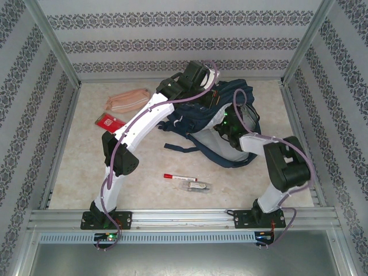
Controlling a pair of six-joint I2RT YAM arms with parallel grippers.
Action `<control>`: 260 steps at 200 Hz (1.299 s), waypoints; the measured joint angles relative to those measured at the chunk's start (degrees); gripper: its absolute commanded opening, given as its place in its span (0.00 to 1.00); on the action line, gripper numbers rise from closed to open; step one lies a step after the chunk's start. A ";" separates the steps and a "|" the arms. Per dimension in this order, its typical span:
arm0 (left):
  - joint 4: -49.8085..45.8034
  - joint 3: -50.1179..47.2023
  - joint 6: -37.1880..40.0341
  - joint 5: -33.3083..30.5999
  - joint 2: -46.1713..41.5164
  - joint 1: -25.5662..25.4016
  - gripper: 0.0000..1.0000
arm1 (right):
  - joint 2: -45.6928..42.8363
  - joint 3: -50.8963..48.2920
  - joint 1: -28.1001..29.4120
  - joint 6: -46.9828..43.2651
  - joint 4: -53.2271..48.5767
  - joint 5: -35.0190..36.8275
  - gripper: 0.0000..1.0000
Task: Pack books, pencil case, and school supplies into a backpack
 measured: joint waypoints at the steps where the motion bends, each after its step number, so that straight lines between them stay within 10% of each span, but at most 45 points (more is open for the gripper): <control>1: 0.00 0.00 0.02 0.00 0.00 0.00 0.00 | 0.48 0.00 0.00 0.09 0.55 0.24 0.02; 100: 0.13 0.00 -0.33 -0.24 0.00 0.04 0.00 | 18.05 8.24 3.85 10.91 19.04 11.45 0.08; 130: 0.13 0.00 -0.31 -0.63 0.00 0.07 0.00 | 21.44 11.08 4.61 13.68 20.24 11.89 0.26; 260: -0.24 -0.20 -0.20 -3.78 0.00 1.36 0.00 | 12.11 16.11 2.45 14.84 -14.43 1.92 0.61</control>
